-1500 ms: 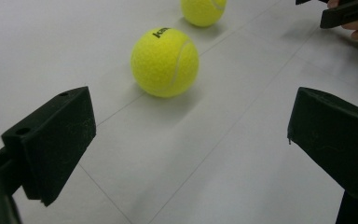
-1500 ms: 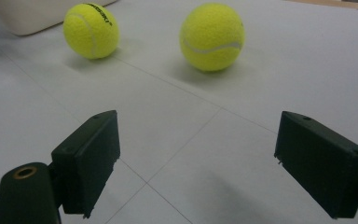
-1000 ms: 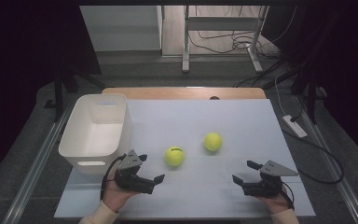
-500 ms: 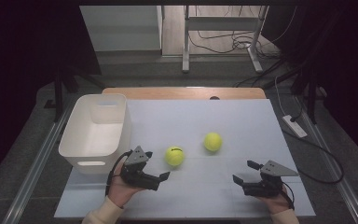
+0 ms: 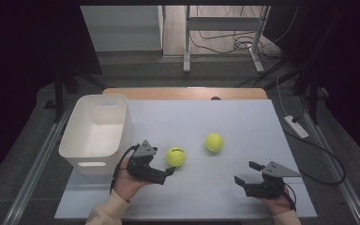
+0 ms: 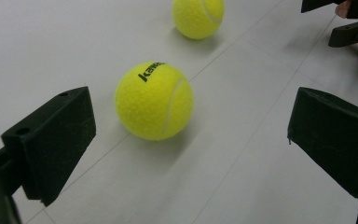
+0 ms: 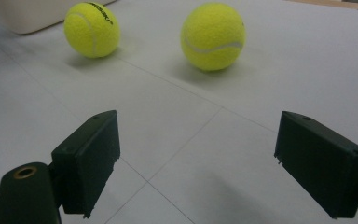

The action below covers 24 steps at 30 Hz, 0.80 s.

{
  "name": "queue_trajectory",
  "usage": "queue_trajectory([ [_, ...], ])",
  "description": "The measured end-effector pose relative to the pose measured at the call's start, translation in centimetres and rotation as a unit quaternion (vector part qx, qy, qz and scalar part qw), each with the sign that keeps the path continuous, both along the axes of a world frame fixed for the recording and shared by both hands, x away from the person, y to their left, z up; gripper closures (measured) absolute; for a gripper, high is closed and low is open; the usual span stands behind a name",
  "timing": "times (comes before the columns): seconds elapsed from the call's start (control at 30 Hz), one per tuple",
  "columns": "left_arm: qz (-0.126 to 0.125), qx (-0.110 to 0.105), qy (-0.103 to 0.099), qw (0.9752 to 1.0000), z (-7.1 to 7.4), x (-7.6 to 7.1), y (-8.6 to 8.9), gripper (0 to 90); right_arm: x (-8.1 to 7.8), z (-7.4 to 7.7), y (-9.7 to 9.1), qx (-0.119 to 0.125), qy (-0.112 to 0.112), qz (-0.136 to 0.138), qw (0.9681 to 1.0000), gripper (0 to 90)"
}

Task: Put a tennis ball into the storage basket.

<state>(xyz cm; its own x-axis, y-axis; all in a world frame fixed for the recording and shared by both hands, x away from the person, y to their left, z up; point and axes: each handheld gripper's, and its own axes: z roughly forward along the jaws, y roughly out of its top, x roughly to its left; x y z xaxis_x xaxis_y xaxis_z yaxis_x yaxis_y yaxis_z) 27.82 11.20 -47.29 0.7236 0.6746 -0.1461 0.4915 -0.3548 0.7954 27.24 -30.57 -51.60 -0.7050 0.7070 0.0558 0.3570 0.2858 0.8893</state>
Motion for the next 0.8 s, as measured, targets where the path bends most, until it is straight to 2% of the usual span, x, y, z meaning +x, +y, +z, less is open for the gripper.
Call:
queue_trajectory([
  [0.57,-0.006,0.015,0.015,0.9998,0.7,1.9,-1.4,0.2,0.0,0.0,-0.1,0.0,0.0,-0.003,1.0,14.3],
  [0.8,-0.007,0.028,0.021,0.9994,0.8,2.7,-2.1,0.1,0.0,0.0,0.0,0.0,0.0,-0.001,1.0,14.3],
])
